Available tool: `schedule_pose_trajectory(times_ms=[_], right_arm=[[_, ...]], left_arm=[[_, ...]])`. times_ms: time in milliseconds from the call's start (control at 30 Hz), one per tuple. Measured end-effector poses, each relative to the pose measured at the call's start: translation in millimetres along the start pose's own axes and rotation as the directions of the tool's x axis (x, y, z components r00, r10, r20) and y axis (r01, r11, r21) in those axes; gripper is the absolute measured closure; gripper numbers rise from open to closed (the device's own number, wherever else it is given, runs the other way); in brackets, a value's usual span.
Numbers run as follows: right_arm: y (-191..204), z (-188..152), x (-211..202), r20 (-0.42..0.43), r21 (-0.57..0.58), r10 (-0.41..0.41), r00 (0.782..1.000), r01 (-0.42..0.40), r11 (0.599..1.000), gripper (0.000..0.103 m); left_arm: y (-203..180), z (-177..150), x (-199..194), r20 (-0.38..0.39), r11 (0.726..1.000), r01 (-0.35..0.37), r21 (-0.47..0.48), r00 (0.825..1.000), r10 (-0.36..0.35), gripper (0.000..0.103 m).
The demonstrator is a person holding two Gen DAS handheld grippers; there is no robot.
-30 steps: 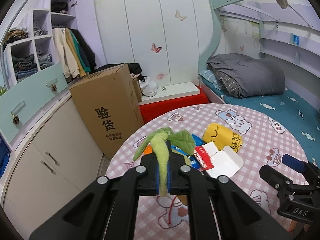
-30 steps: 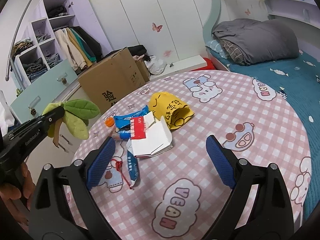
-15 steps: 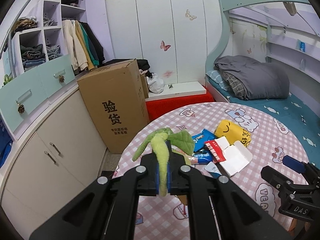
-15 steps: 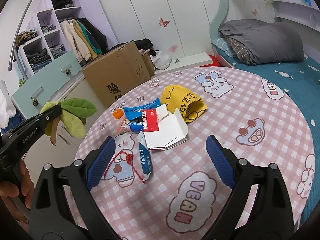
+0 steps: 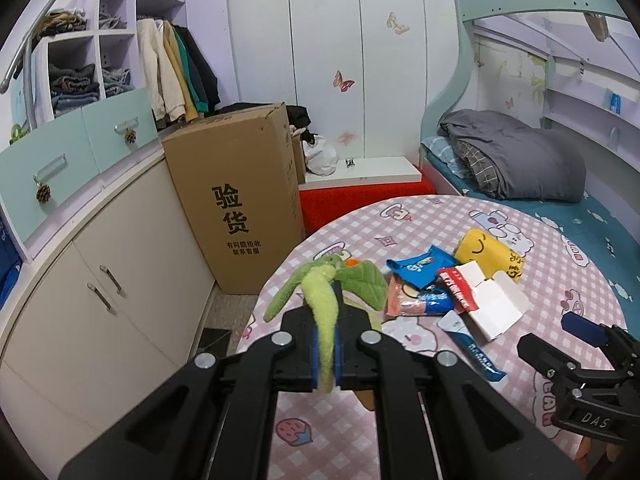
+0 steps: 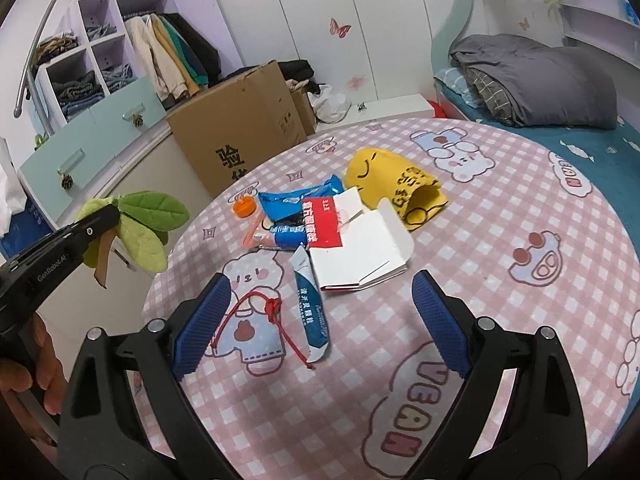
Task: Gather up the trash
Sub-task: 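Hold the plush in the left tool while the right tool approaches the white toothpaste tube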
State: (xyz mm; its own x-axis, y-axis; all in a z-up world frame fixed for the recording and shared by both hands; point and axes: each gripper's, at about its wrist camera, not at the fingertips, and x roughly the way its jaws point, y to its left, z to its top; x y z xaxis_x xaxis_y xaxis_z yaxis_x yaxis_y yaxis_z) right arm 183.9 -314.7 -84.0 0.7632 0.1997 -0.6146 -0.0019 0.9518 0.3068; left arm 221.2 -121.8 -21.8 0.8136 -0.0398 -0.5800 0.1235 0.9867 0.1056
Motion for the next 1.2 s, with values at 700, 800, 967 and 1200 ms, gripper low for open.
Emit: schedule_pose_trajectory(times_ms=[700, 800, 967, 1200], right_arm=[[35, -16, 48, -0.108, -0.087, -0.035, 0.993, 0.026, 0.996, 0.013], [37, -17, 52, -0.119, -0.095, -0.037, 0.992, 0.026, 0.995, 0.013], [29, -14, 53, -0.123, -0.080, -0.039, 0.992, 0.030, 0.996, 0.013], [7, -9, 52, -0.130, -0.030, -0.042, 0.991, 0.038, 0.999, 0.013]], left_arm=[[39, -24, 33, -0.056, 0.998, 0.022, -0.065, 0.998, -0.025, 0.098], [41, -27, 34, -0.058, 0.997, 0.030, -0.070, 0.998, -0.034, 0.098], [46, -32, 38, -0.069, 0.995, 0.038, -0.088, 0.997, -0.044, 0.098], [54, -37, 39, -0.068, 0.994, 0.049, -0.098, 0.996, -0.056, 0.098]])
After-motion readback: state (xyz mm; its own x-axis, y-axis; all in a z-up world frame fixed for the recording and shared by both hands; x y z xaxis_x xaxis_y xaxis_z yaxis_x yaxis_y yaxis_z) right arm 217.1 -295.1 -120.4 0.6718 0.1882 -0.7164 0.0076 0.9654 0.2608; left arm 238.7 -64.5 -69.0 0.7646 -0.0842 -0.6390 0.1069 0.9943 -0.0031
